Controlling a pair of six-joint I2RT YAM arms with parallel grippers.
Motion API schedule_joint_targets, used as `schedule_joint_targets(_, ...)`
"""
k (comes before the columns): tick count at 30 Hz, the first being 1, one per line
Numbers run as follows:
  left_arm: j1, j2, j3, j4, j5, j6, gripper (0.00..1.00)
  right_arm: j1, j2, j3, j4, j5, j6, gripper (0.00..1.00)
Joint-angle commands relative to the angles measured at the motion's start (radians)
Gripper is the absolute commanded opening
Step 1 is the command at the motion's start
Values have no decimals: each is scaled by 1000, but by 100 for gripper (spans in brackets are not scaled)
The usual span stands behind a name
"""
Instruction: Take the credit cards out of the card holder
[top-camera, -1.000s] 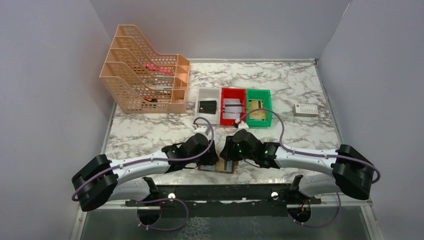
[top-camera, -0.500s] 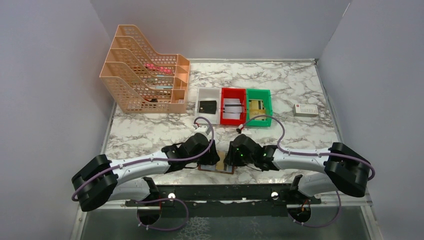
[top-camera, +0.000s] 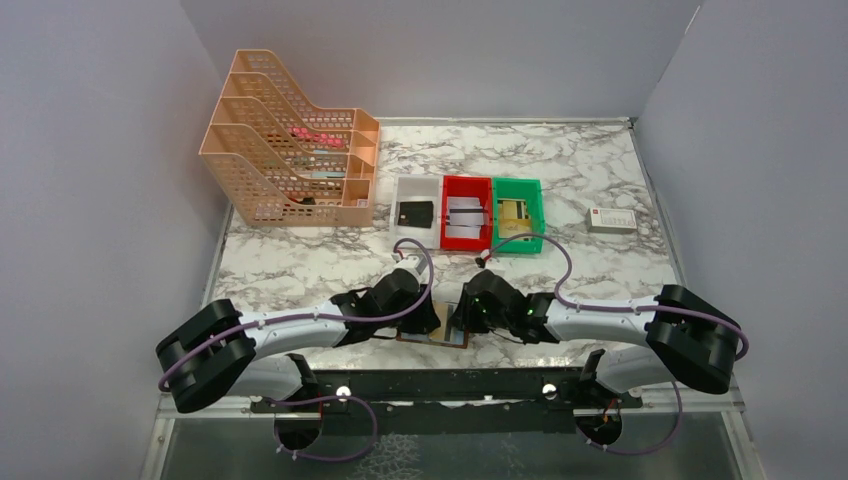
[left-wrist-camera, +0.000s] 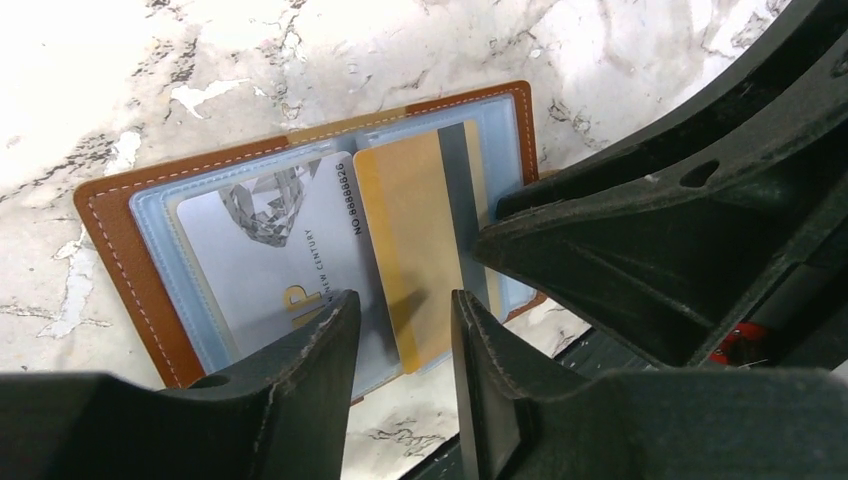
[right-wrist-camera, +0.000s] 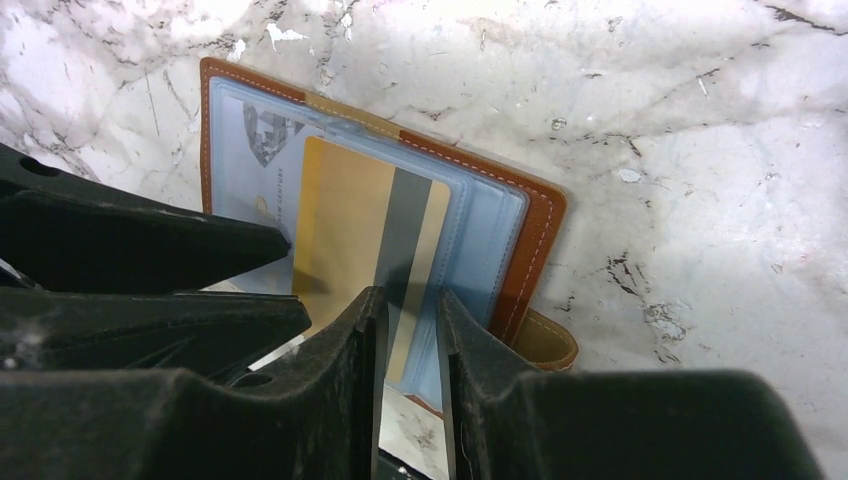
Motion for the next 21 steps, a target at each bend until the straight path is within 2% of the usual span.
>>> schedule_joint_targets(1,5,8,-36,72,30,-22,39,1,36,-41,-31,29,39,29)
schedule_joint_targets(8,6,-4,-82,109,6,-62,32,1,35,-51,-41,49,64,28)
schedule_joint_targets(21,13,-69,-85,59,-42,-60,10,0,38,-48,-53,62,74,27)
